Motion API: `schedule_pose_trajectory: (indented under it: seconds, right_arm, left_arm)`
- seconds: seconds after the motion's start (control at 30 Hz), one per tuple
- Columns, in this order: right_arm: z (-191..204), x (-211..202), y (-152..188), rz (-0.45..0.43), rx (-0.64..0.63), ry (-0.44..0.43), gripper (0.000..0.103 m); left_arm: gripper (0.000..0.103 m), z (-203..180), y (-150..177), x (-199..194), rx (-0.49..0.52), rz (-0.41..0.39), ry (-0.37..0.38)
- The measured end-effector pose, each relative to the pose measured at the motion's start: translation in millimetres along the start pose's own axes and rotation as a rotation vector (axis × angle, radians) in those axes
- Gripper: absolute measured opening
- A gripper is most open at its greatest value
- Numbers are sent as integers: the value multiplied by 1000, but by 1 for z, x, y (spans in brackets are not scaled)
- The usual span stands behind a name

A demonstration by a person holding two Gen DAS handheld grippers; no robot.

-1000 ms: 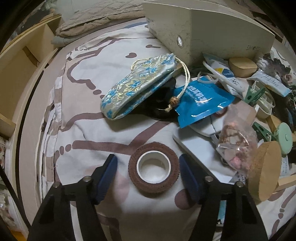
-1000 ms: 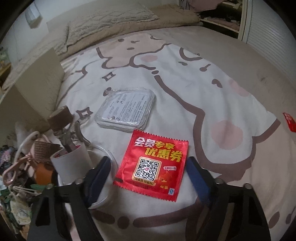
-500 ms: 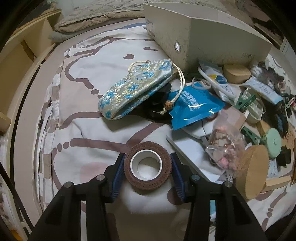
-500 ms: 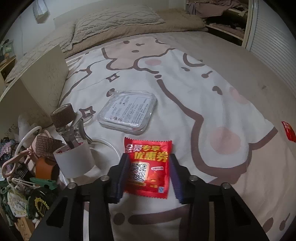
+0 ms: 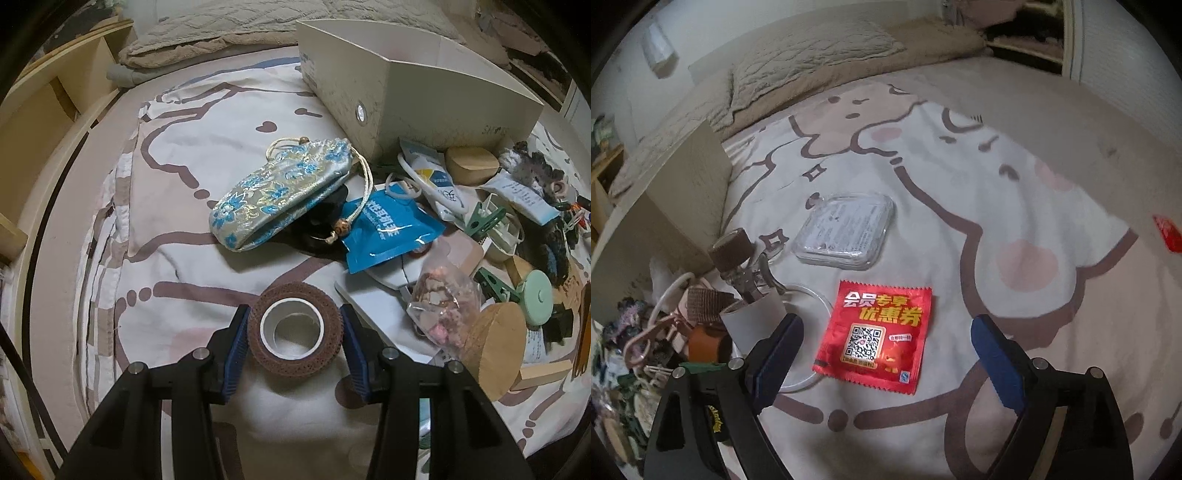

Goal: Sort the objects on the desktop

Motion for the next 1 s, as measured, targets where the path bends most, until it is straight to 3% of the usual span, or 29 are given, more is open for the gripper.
schedule_pose_trajectory:
  seconds: [0.3, 0.63, 0.83, 1.0]
  right_arm:
    - [7, 25, 11, 43, -122, 106, 92]
    - [-28, 14, 6, 22, -56, 150, 92]
    - [-32, 12, 0, 18, -36, 132, 92]
    - [-28, 8, -6, 18, -3, 61, 92]
  left_arm:
    - [48, 0, 1, 1, 7, 5, -9]
    - [48, 5, 1, 2, -7, 4, -6]
    - [48, 5, 1, 2, -8, 3, -5]
    - [48, 5, 0, 3, -11, 4, -6]
Point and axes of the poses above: each gripper's, at about its wrist camera, not at the fingertips, and x roughly the way its jaws point, z to its left, y to its underside, the point moved 8 cm from there along x, roughly the way its jaws point, and after that the axes turned 6 degrees about x, right-handed, at the moved point
